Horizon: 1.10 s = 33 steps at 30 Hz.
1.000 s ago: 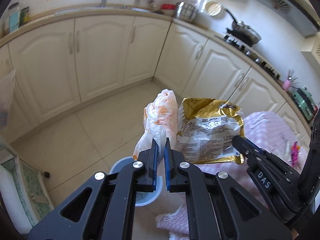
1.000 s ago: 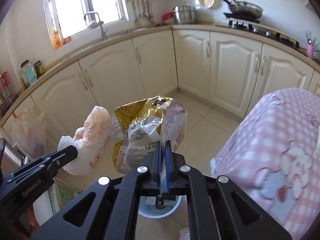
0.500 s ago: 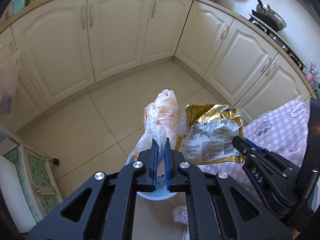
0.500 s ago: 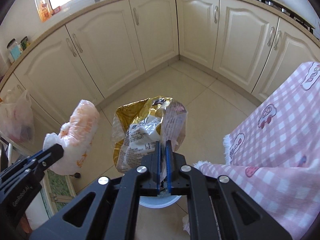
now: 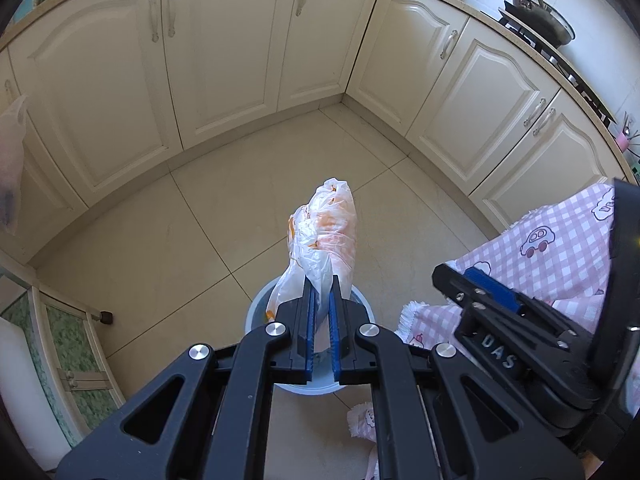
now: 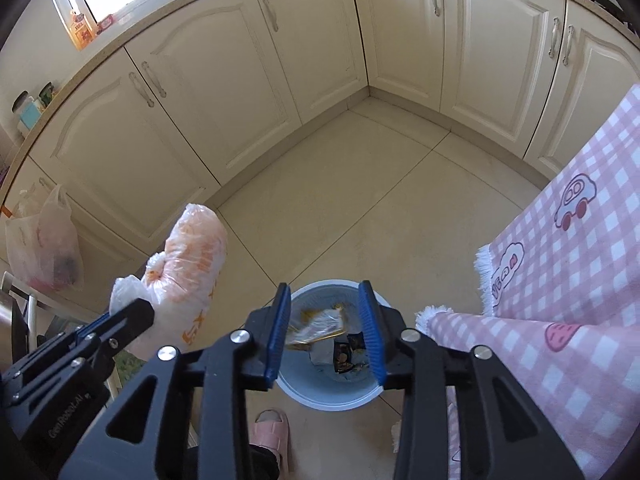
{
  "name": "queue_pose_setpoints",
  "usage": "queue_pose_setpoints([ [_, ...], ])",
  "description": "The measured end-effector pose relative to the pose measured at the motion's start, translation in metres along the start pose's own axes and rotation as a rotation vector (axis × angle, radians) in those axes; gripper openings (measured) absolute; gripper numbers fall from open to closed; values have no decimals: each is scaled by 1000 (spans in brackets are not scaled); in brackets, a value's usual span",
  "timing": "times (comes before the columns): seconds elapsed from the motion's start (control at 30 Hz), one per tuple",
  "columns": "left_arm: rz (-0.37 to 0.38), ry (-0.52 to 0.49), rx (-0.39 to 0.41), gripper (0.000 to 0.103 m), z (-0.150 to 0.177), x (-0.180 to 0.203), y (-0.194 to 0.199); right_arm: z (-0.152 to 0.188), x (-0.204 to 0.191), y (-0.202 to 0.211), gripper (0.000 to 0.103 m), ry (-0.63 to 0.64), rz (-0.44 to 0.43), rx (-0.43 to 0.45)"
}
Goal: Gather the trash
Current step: 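Carry both bags over the blue bucket and open both tools to drop them, then move both tools back over the table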
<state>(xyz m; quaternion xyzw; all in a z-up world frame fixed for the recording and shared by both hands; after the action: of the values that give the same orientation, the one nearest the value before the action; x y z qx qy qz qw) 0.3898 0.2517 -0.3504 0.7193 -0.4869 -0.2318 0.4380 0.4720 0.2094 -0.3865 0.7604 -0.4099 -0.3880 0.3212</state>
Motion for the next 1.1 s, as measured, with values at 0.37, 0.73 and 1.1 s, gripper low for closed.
queue_pose_setpoints([
  [0.37,26,-24,27,7,-9,16,15,-20,1,54,37,23,10,133],
  [0.73,58,-41,133,50,-23,44,69,-29,9,121,40,10,10,247],
  [1.1,139,-128,226,50,-16,99,140,-19,40,219,41,-20,47,382],
])
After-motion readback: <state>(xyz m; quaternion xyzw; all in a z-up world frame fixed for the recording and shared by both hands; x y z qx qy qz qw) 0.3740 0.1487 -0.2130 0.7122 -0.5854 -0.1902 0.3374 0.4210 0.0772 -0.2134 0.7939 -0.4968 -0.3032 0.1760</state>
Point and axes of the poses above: each gripper's, at about its wrist camera, not at the fingertips, and y roughly against the way its jaws point, x to its right, z to its underside, the point moved 8 cm from there along -y, roughly the way its jaws point, and after that the axes turned 7 degrees about -z, right-handed, at the moved point
